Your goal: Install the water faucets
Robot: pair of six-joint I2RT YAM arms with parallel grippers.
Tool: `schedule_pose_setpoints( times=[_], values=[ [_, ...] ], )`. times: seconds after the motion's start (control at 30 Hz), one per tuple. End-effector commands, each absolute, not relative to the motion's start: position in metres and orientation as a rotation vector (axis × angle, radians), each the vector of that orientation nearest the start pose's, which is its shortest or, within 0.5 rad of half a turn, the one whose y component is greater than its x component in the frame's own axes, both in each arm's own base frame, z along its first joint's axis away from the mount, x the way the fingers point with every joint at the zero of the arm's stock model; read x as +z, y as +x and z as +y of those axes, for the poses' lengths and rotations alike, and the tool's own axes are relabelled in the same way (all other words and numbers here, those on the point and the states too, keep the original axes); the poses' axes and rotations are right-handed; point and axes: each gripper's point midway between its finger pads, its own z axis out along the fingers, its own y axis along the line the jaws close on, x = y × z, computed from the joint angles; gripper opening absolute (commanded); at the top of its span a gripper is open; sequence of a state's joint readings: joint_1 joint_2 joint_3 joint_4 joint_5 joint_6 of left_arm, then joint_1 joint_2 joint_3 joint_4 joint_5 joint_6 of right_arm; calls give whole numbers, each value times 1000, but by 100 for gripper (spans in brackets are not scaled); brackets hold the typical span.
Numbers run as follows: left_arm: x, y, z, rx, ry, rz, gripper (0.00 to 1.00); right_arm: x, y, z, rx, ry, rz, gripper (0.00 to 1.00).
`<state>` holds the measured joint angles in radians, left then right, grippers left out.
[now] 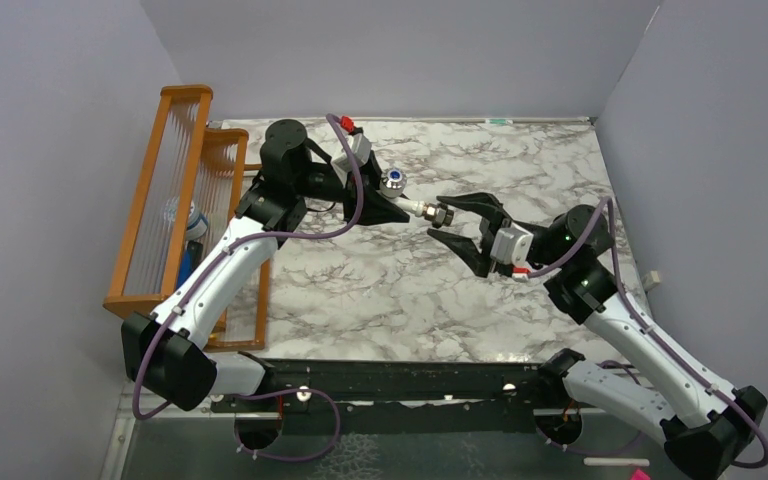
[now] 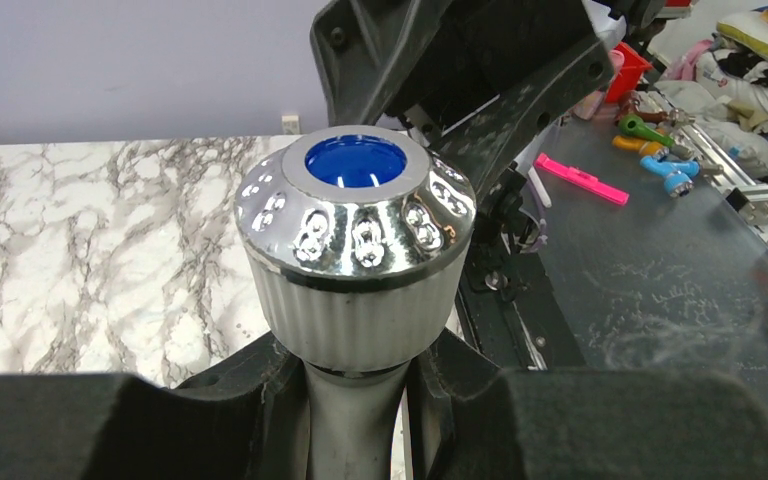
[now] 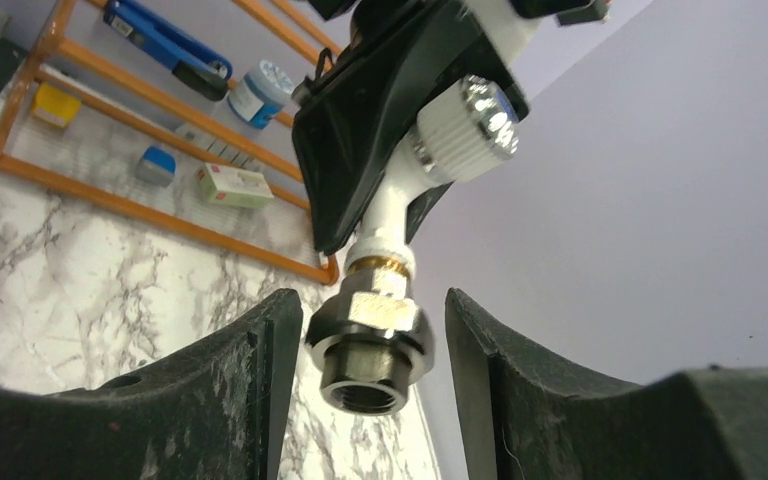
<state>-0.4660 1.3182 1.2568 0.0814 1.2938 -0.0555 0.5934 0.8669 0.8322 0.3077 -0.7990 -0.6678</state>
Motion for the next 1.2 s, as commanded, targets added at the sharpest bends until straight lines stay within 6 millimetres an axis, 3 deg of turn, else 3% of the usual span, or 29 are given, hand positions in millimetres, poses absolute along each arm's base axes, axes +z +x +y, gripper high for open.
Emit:
schedule_pose_setpoints(
  times=[0.0, 0.13, 0.4, 0.67, 0.87, 1.03, 1.17],
  values=[
    [406, 200, -292, -1324, 1356, 1004, 0, 368, 209, 265, 380, -1335, 586, 59],
    [407, 200, -293, -1337, 1359, 998, 0, 361, 216, 264, 343, -1336, 599, 58],
    [406, 199, -293, -1340, 1358, 1001, 0, 378, 217, 258, 302, -1248, 554, 50],
    [404, 201, -293, -1343, 1358, 1006, 0, 380, 208, 261, 432, -1196, 594, 34],
    [402, 202, -293, -1337, 1359, 1007, 0, 386, 213, 258, 653, -1016, 825, 11],
    [403, 205, -295, -1325, 1358, 1008, 0, 398, 225, 255, 942, -684, 1142, 10],
    [401, 207, -295, -1325, 1357, 1014, 0, 393, 237, 249, 1143, -341, 1379, 13]
  ],
)
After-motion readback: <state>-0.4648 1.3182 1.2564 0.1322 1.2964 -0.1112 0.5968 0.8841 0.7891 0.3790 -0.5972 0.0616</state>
